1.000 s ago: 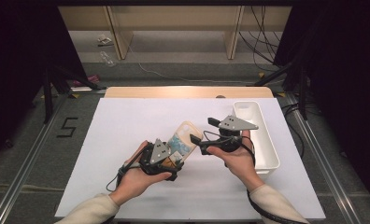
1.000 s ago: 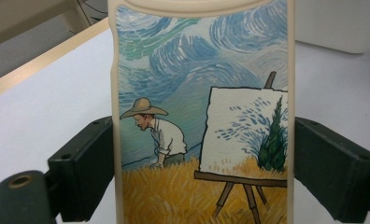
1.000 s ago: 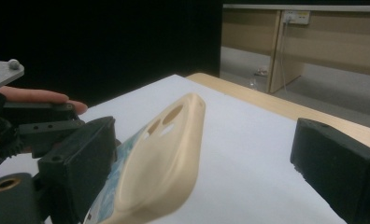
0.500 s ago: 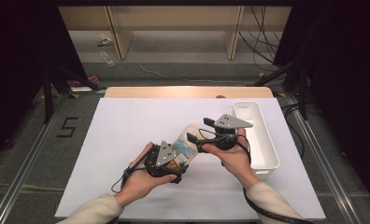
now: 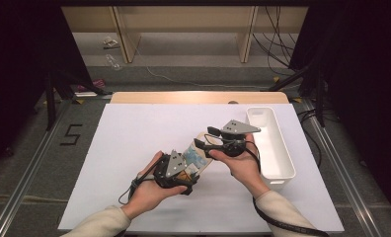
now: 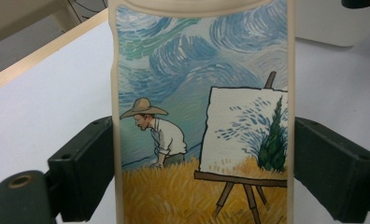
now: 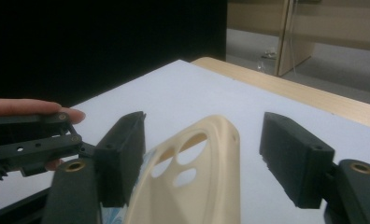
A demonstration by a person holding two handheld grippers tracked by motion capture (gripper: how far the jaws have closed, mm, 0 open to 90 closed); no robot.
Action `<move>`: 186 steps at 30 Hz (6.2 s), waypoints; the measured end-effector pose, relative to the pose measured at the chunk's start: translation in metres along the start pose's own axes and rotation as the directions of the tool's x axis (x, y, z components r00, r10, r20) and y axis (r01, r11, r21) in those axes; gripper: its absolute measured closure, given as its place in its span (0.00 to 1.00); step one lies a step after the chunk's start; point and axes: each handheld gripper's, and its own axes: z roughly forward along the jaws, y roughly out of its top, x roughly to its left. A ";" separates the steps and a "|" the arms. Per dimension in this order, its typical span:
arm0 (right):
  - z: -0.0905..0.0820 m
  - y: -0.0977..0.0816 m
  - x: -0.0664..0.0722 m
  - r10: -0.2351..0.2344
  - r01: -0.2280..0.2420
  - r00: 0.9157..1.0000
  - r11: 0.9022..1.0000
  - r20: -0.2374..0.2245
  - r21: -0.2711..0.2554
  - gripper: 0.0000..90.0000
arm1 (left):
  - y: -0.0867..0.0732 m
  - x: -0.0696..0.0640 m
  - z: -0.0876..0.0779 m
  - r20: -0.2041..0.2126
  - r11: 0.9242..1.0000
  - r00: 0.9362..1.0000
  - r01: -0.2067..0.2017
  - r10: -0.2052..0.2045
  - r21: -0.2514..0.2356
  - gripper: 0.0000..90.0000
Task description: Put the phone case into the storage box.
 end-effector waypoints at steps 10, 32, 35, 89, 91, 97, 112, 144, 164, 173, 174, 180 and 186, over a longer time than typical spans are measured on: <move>0.003 0.000 -0.001 0.035 -0.035 0.999 0.999 -0.016 0.019 0.54 | 0.000 -0.001 0.000 0.002 1.000 1.000 -0.004 0.004 0.001 0.13; -0.004 0.006 0.005 0.106 -0.110 0.986 0.994 -0.127 -0.020 0.87 | -0.003 -0.002 0.004 0.017 0.999 1.000 -0.024 0.024 0.037 0.12; -0.005 0.008 0.010 0.102 -0.105 0.985 0.994 -0.136 -0.016 0.88 | -0.003 -0.003 0.005 0.019 0.999 1.000 -0.024 0.023 0.034 0.12; -0.029 0.038 0.004 -0.171 0.210 0.934 0.973 -0.314 0.094 0.89 | -0.006 0.020 0.009 0.275 0.991 0.960 0.090 -0.060 -0.099 0.34; -0.029 0.038 0.005 -0.172 0.212 0.933 0.973 -0.317 0.095 0.89 | -0.005 0.022 0.011 0.279 0.991 0.959 0.089 -0.058 -0.101 0.35; -0.028 0.039 0.007 -0.176 0.217 0.928 0.972 -0.329 0.094 0.89 | -0.003 0.023 0.016 0.303 0.992 0.952 0.076 -0.041 -0.104 0.36; -0.027 0.038 0.010 -0.170 0.217 0.922 0.971 -0.348 0.098 0.89 | -0.003 0.022 0.021 0.344 0.993 0.939 0.061 -0.022 -0.102 0.63; -0.026 0.037 0.009 -0.158 0.196 0.902 0.979 -0.402 0.054 0.88 | 0.000 0.025 0.013 0.351 0.996 0.936 0.049 -0.022 -0.070 0.87; -0.025 0.036 0.009 -0.161 0.193 0.899 0.980 -0.407 0.038 0.87 | 0.000 0.025 0.012 0.372 0.997 0.928 0.052 -0.025 -0.063 0.89; -0.025 0.036 0.008 -0.166 0.195 0.902 0.980 -0.397 0.032 0.78 | 0.001 0.025 0.012 0.372 0.997 0.928 0.055 -0.029 -0.060 0.89; -0.025 0.036 0.007 -0.169 0.195 0.905 0.980 -0.390 0.030 0.74 | 0.001 0.025 0.012 0.372 0.996 0.928 0.057 -0.030 -0.061 0.89; -0.022 0.034 0.004 -0.157 0.165 0.937 0.986 -0.312 0.001 0.40 | 0.001 0.027 0.011 0.356 0.996 0.934 0.070 -0.044 -0.060 0.89; -0.020 0.031 0.002 -0.139 0.139 0.960 0.990 -0.244 -0.019 0.17 | 0.001 0.030 0.010 0.331 0.993 0.940 0.102 -0.080 -0.051 0.89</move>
